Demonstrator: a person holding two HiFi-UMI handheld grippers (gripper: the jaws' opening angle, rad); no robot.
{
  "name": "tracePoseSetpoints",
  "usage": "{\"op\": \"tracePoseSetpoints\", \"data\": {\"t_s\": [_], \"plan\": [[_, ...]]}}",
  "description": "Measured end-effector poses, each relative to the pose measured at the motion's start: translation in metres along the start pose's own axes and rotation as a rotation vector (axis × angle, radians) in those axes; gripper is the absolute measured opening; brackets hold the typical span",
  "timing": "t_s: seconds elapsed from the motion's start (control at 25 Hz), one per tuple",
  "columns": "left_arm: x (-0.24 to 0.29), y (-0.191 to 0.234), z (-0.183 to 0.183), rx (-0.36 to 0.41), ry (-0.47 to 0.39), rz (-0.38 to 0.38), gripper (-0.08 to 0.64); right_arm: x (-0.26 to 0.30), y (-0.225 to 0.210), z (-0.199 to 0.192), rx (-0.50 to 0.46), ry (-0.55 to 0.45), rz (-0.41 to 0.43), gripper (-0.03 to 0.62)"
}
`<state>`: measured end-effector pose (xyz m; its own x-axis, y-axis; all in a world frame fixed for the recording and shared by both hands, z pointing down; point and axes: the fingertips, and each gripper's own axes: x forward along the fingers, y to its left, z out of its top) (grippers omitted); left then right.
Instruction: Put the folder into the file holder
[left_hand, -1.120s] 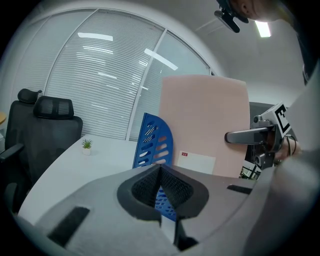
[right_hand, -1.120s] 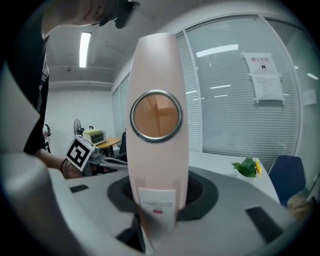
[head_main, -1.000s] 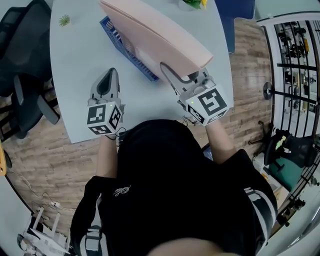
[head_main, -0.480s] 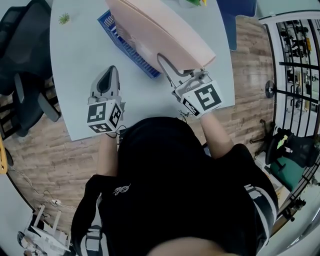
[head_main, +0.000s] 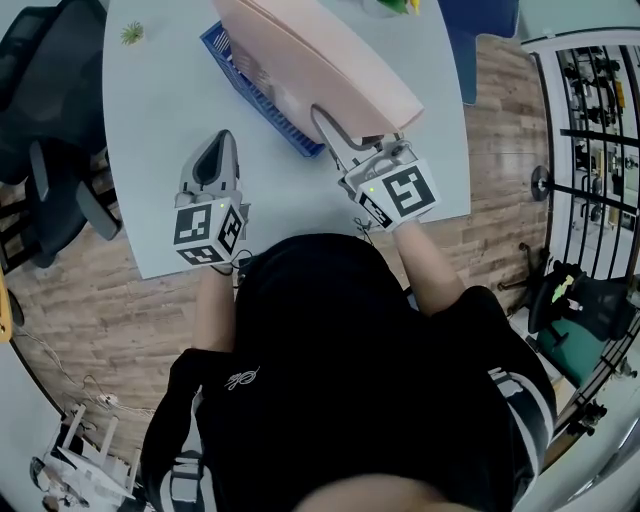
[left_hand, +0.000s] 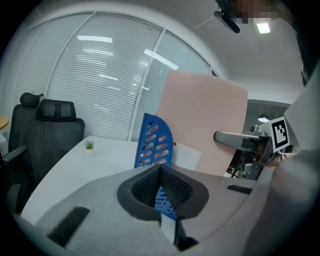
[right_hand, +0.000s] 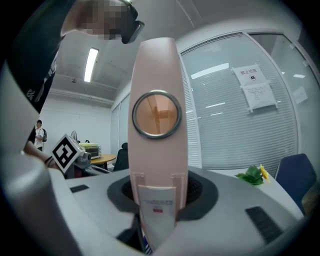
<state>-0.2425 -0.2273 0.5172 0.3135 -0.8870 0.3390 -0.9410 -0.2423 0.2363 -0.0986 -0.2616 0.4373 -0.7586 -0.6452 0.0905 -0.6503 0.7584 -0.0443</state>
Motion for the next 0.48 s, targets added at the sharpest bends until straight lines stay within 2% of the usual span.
{"op": "tracePoseSetpoints", "data": {"t_s": [0.48], "plan": [[0.003, 0.001, -0.006, 0.004, 0.019, 0.004, -0.002, 0.007, -0.005, -0.026, 0.024, 0.019, -0.021, 0.135]]}}
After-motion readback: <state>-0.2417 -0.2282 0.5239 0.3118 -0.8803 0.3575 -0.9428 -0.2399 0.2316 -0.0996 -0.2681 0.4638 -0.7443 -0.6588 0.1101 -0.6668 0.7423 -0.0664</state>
